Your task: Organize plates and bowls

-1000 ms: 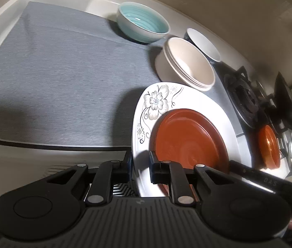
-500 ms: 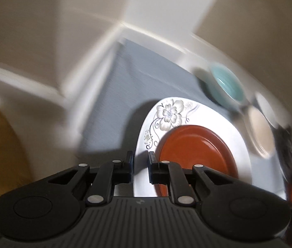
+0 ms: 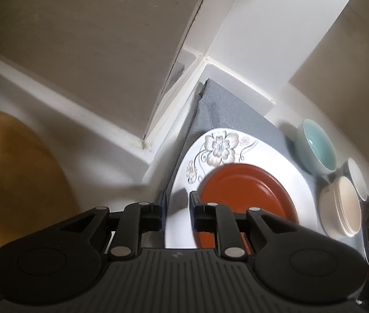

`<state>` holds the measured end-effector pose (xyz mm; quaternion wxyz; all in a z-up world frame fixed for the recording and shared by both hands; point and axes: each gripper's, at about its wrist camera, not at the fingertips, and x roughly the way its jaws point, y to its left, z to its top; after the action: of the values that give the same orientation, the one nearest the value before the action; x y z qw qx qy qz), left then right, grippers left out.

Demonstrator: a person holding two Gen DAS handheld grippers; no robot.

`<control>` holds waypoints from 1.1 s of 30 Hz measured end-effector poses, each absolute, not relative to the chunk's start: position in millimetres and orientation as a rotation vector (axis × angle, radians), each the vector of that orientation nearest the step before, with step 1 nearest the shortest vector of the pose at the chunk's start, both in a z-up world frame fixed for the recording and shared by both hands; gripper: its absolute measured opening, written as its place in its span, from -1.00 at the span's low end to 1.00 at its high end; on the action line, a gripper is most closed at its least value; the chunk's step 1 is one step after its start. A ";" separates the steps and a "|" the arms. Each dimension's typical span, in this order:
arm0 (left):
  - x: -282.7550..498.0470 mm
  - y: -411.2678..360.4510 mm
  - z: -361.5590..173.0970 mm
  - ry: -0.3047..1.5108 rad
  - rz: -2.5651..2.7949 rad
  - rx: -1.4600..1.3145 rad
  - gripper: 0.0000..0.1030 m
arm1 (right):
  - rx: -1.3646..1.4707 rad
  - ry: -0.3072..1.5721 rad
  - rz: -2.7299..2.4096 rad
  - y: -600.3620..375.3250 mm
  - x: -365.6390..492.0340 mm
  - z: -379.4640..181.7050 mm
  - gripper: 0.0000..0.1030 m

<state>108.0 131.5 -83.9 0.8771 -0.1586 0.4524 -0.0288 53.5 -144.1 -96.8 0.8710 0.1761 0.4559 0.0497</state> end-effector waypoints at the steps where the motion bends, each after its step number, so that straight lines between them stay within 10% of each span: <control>1: 104.7 131.7 -84.2 0.952 -0.057 -0.330 -0.59 | 0.374 0.951 0.098 -146.8 51.1 -95.6 -0.57; 33: 54.5 53.5 -26.3 0.798 -0.067 -0.148 -0.37 | 0.414 0.740 0.001 -229.0 -3.3 -63.6 -0.28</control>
<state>54.5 53.5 -26.3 0.9183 -0.0722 0.3878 -0.0325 -3.3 -229.0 -63.6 0.9114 0.2009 0.3591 0.0005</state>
